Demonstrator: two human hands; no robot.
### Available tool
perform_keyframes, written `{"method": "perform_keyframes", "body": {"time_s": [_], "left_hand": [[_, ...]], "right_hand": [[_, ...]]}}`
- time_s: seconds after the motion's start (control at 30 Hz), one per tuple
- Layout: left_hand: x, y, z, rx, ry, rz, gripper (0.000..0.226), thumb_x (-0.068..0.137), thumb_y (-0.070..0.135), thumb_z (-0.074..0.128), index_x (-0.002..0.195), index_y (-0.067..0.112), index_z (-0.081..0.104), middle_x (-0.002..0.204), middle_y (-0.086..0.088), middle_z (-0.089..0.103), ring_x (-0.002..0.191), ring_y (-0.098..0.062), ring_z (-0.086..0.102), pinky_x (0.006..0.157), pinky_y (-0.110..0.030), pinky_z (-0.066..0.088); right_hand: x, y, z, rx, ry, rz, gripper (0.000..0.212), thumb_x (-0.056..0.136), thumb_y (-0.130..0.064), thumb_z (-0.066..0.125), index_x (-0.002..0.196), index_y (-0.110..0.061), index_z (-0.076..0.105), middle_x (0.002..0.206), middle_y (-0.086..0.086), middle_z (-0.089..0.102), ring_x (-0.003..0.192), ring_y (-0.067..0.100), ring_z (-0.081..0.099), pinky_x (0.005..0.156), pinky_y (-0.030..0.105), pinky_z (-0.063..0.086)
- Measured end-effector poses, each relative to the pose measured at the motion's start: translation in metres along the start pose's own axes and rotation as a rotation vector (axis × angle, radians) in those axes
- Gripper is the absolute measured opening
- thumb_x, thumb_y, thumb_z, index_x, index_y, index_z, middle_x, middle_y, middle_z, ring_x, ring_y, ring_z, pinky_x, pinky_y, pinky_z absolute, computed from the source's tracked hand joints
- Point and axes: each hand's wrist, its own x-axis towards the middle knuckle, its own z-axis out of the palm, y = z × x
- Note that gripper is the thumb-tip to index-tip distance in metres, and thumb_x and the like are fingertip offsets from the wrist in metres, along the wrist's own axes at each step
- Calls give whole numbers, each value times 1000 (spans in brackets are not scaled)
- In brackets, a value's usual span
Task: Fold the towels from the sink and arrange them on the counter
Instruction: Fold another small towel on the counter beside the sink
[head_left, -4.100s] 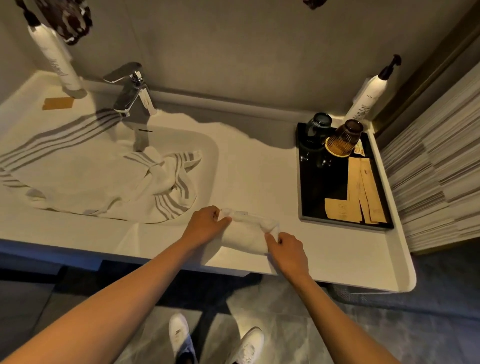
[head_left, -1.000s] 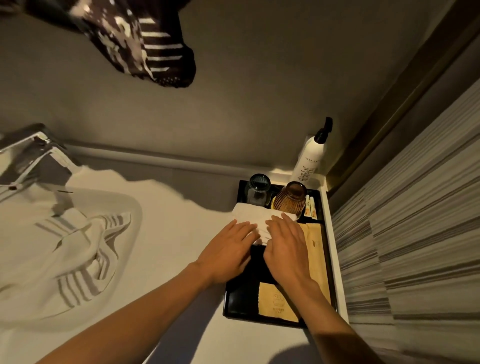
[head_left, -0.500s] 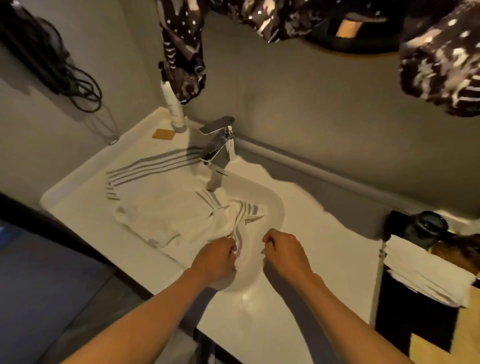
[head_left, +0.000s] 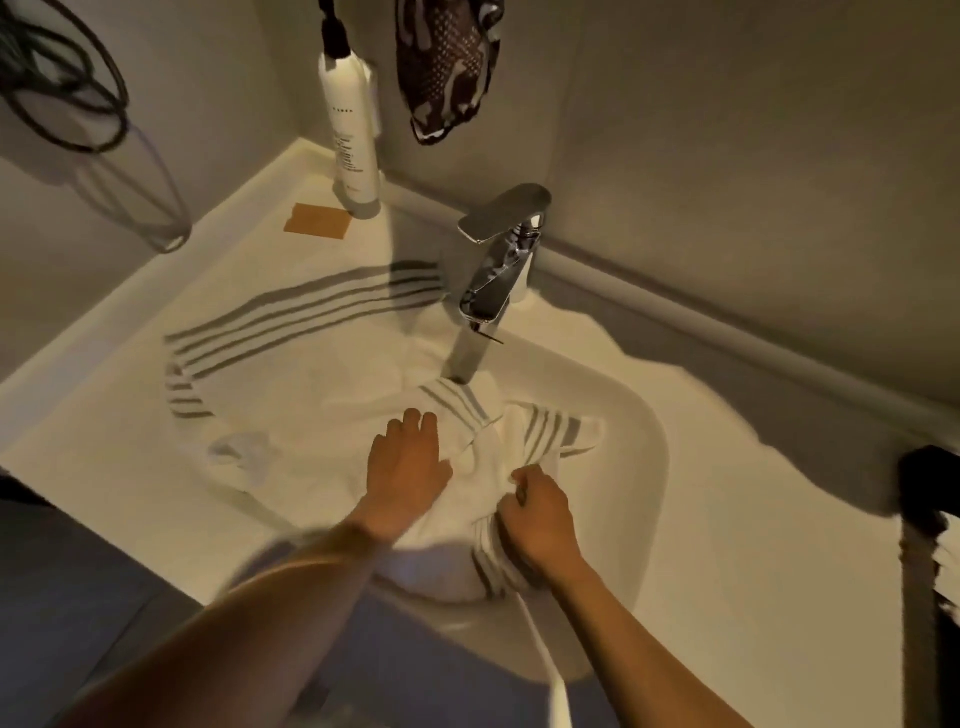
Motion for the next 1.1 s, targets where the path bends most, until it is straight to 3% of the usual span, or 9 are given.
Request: {"method": "perform_keyframes", "body": {"time_s": [0.1,0.23,0.43,0.47,0.57,0.63,0.87,1.0,1.1], "left_hand": [[8,-9,-13,-181,57,1,23,93,23,46,110,11,57,105,-9,63,95,-32,62,74,-37,46],[25,-43,-74,-462,63,-48,28,100,28,40,98,9,61,96,-16,69,90,-39,63,72,-39,48],[11,-35,-203,-654,51,227,25,101,30,47,105,21,70,95,7,66,85,-10,61,69,-22,43],[5,-25,-220,-647,28,306,24,100,31,48,104,22,70,94,8,67,84,-9,61,70,-24,46],[-18,6,-259,-601,0,451,24,96,31,53,94,12,67,89,-2,69,82,-18,63,75,-36,48],[-35,27,-278,-612,0,509,12,93,20,61,96,10,67,88,-2,69,80,-14,61,74,-31,47],[-74,108,-295,-174,119,606,22,72,-2,57,88,12,63,82,-9,65,85,-29,62,64,-36,42],[-101,186,-297,-177,316,620,15,72,-1,55,82,9,59,86,-19,67,86,-39,63,65,-40,47],[-127,224,-300,-225,486,673,8,75,3,59,79,10,56,85,-17,65,83,-38,61,64,-42,45]], "right_hand": [[3,-10,3,53,84,34,17,88,-18,47,102,-17,55,100,2,63,93,23,60,82,35,48],[0,-39,-3,46,286,-85,36,93,-18,47,129,-14,51,128,5,56,116,23,55,99,37,46],[-19,-132,-50,112,226,-520,88,74,-56,75,145,-32,30,150,-10,39,134,7,38,109,25,34],[-22,-144,-61,115,178,-568,83,73,-55,76,143,-33,35,146,-10,44,131,6,43,107,24,38],[-39,-164,-100,102,198,-666,10,88,-23,65,97,-22,66,89,-7,68,81,6,61,76,35,52],[-56,-159,-140,76,297,-687,11,92,-12,56,83,-15,61,66,-6,58,60,6,49,59,30,42],[-134,-85,-287,-232,624,-686,9,92,-8,46,88,-15,51,79,2,58,72,26,51,64,43,45],[-189,-35,-348,-415,820,-639,13,90,-20,41,94,-17,53,89,4,54,80,25,49,64,41,43],[-227,0,-363,-409,1031,-598,15,87,-9,44,95,-16,55,90,5,58,84,26,49,69,41,41]]}}
